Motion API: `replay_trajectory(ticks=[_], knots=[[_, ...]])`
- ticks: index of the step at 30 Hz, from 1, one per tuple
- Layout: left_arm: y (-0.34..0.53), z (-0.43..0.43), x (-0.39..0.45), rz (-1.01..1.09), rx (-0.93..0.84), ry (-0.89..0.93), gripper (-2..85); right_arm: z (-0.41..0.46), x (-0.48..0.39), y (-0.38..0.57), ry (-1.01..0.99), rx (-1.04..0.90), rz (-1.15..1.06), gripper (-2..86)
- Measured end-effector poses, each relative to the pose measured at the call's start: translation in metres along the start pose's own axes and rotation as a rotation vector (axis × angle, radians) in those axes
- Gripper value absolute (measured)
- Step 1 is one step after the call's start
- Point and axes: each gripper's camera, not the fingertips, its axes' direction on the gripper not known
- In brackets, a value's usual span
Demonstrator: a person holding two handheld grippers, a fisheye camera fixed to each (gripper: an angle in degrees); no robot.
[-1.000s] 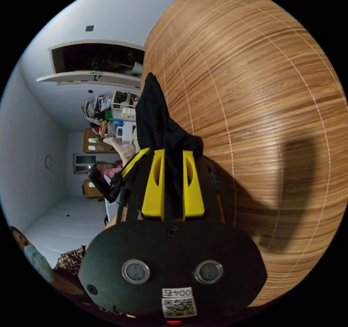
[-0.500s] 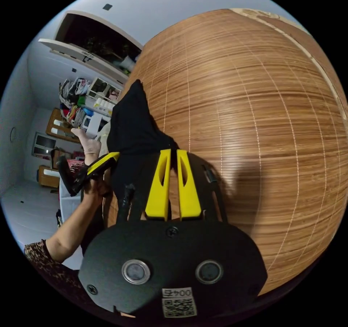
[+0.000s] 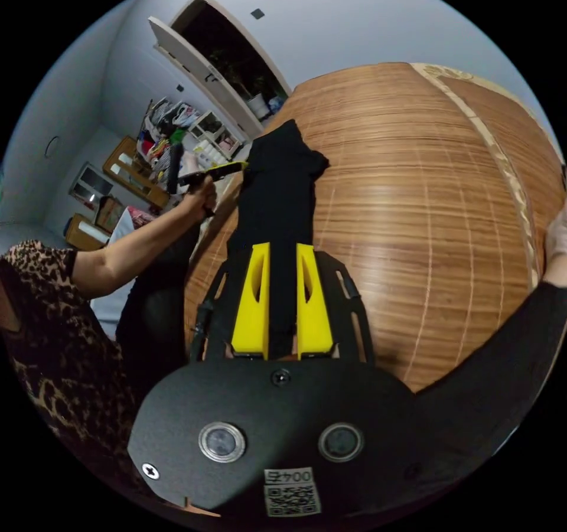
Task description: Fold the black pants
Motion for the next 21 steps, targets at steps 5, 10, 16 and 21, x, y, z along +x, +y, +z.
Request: replay_trajectory(ticks=[5, 10, 16, 21], knots=[[-0.029, 0.048, 0.038, 0.004, -0.176, -0.151, 11.6, -0.01, 0.025, 0.022, -0.1, 0.093, 0.125, 6.4], [-0.053, 0.076, 0.053, 0.054, -0.176, -0.179, 13.3, -0.03, 0.026, 0.027, -0.036, 0.108, 0.1, 6.4], [-0.105, 0.109, 0.065, 0.131, -0.145, -0.165, 13.5, -0.035, 0.036, 0.045, -0.01, 0.112, 0.118, 6.4], [-0.142, 0.131, 0.076, 0.213, -0.118, -0.156, 14.1, -0.02, 0.049, 0.058, -0.063, 0.113, 0.161, 6.3]])
